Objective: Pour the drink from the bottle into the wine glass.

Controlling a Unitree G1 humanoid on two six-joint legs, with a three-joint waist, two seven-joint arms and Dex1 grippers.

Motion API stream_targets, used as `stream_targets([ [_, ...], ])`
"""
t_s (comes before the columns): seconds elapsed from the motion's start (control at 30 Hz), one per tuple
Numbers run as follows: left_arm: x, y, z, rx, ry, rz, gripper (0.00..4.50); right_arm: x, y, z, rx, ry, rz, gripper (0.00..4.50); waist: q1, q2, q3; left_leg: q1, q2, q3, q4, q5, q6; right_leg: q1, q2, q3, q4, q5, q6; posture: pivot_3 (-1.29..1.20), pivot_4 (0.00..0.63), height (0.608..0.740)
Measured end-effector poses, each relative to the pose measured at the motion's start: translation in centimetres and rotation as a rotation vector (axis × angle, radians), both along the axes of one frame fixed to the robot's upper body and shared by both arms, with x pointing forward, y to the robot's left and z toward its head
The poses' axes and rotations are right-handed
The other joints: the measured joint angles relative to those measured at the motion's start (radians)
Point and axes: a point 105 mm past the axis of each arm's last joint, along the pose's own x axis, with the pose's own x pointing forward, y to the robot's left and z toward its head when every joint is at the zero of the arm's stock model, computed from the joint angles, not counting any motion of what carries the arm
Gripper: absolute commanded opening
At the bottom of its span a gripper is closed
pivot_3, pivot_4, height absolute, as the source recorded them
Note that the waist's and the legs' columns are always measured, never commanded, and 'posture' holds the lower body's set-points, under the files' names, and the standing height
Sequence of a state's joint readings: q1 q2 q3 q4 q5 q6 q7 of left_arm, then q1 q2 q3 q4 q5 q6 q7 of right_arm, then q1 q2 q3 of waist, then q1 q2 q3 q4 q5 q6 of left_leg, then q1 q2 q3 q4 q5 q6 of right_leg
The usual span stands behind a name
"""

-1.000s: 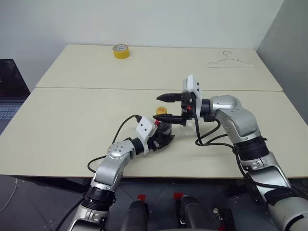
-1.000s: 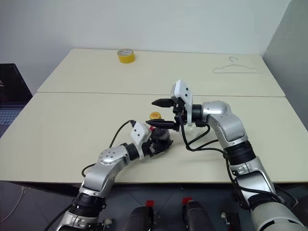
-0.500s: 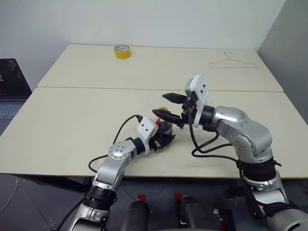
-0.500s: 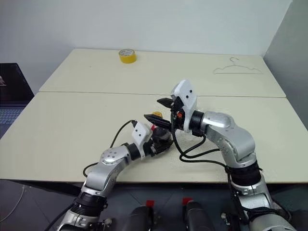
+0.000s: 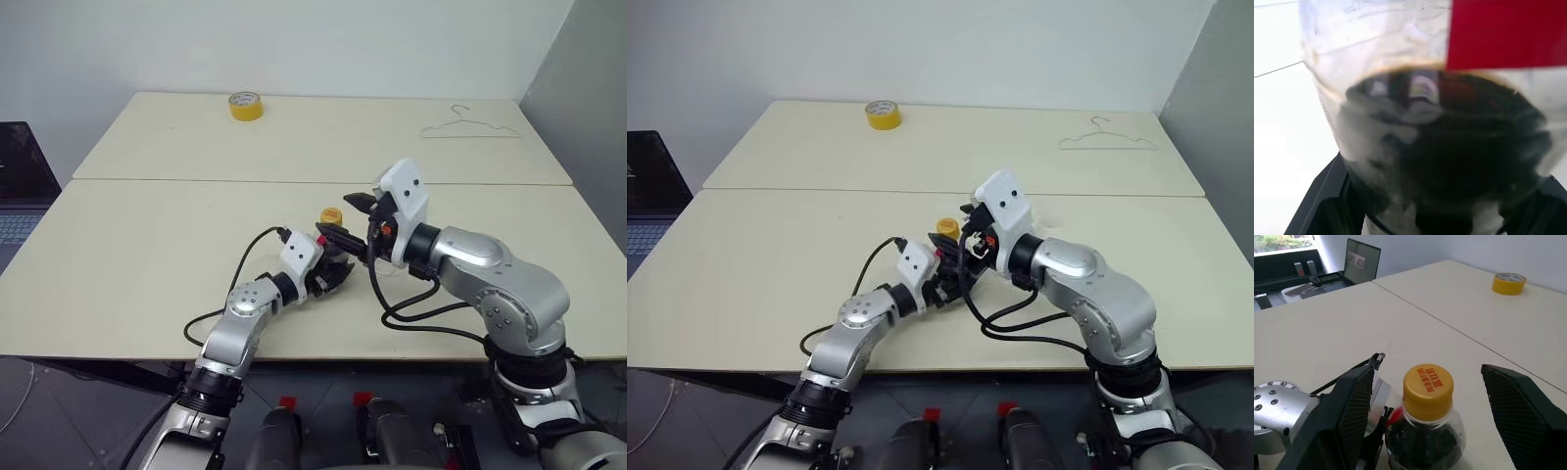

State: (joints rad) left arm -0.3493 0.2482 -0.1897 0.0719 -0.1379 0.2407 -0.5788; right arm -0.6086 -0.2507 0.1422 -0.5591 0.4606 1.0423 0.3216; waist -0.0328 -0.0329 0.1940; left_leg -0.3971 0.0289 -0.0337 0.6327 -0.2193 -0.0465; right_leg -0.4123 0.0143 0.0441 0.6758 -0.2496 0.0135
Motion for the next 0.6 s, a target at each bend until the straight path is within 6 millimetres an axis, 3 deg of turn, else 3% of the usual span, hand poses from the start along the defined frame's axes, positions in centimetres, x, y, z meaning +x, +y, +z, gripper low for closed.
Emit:
stream_targets([
  [0.4, 0.35, -0.1, -0.03, -0.005, -0.013, 0.014, 3.24, 0.5, 0.72, -0.43, 0.003, 0.014, -0.113, 3.73, 0.0, 0.0, 0.0, 0.0, 0.0, 0.0, -0.001, 0.0, 0.0, 0.0, 0.0, 0.0, -0.001, 0.0, -0.001, 0.0, 0.15, 0.74],
  [0.6, 0.35, -0.11, -0.03, -0.005, -0.014, 0.015, 3.24, 0.55, 0.77, -0.41, 0.008, 0.014, -0.122, 1.83, 0.0, 0.0, 0.0, -0.001, 0.0, 0.0, -0.001, 0.0, 0.0, 0.0, 0.0, 0.0, -0.002, -0.001, -0.001, 0.0, 0.15, 0.74],
])
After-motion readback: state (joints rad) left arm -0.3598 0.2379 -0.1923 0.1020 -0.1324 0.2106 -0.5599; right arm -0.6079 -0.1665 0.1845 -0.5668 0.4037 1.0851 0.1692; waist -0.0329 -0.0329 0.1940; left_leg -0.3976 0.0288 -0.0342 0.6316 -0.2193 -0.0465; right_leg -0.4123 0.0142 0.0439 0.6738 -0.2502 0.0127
